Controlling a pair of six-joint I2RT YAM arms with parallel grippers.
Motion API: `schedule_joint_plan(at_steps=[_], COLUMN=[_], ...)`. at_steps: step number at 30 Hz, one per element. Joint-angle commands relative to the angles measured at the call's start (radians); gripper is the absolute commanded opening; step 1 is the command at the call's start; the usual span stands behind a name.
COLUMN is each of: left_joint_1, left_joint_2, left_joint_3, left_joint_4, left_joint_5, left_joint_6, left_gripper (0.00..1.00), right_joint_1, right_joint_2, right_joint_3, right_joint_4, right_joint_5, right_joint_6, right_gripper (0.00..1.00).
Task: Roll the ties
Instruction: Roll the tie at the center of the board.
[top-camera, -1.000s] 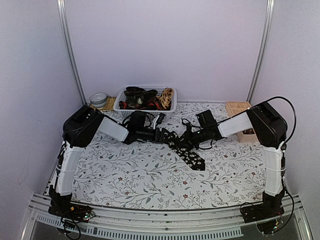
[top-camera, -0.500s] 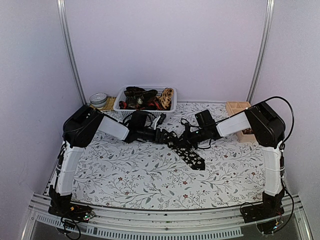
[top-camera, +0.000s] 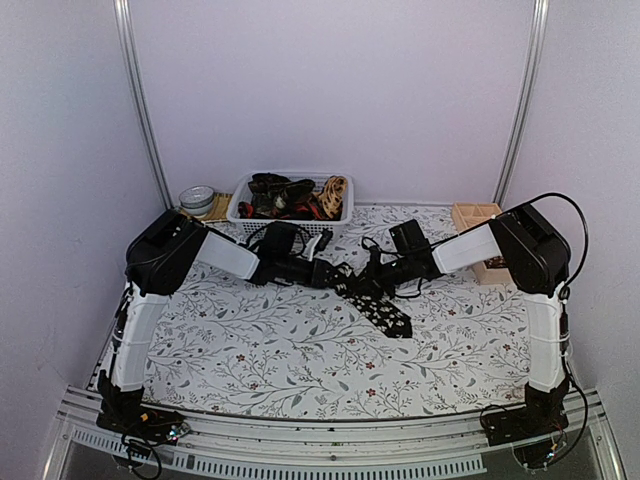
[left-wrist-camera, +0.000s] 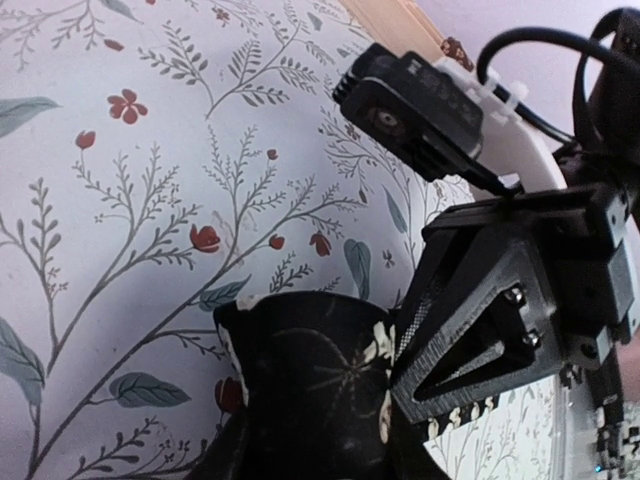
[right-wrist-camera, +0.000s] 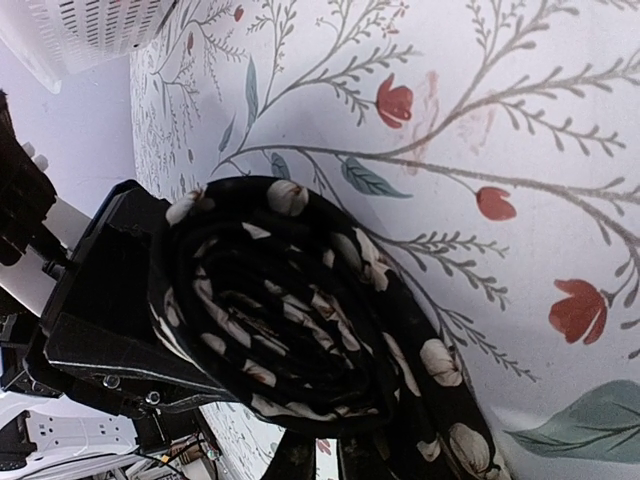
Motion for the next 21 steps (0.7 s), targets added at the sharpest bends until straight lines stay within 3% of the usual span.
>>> schedule_joint_plan(at_steps=[1,2,6,10,15,21], left_joint_1=[-0.051,-0.053,-0.066,-0.088,-0.133,-0.202], left_joint_2=[0.024,0.019,-0.013,-0.044,-0.102,-0.131], left_joint_3=[-0.010,-0.007,0.001,0.016,0.019,0.016], left_joint_4=[-0.162,-0.173,-0.214,-0.273,-0.354,-0.412], left_joint_5=[-0.017,-0.030,-0.097,-0.191,-0.424,-0.686], left_joint_6=[0.027,0.035,0.064,0.106,0.198,0.307], left_gripper=[0.22,0.15,0.01,0.00,0.00,0.00], right_joint_1=[0.006,0.006,0.005,0.006,-0.005,-0.045], right_joint_2=[0.074,0.072,0.068,0.047,-0.062,-0.311], right_joint_3=[0.018,0.018,0.018,0.009,-0.055,-0.165], right_joint_4=[-0.011,-0.012,-0.014,-0.013,0.001,-0.009], right_joint_5=[0.068,0.069,0.076,0.072,0.043,0.008], right_joint_6=[0.006,0.006,0.004,0.001,-0.010,-0.039], right_gripper=[0.08,0.08,0.08,0.09,0.35,0.46])
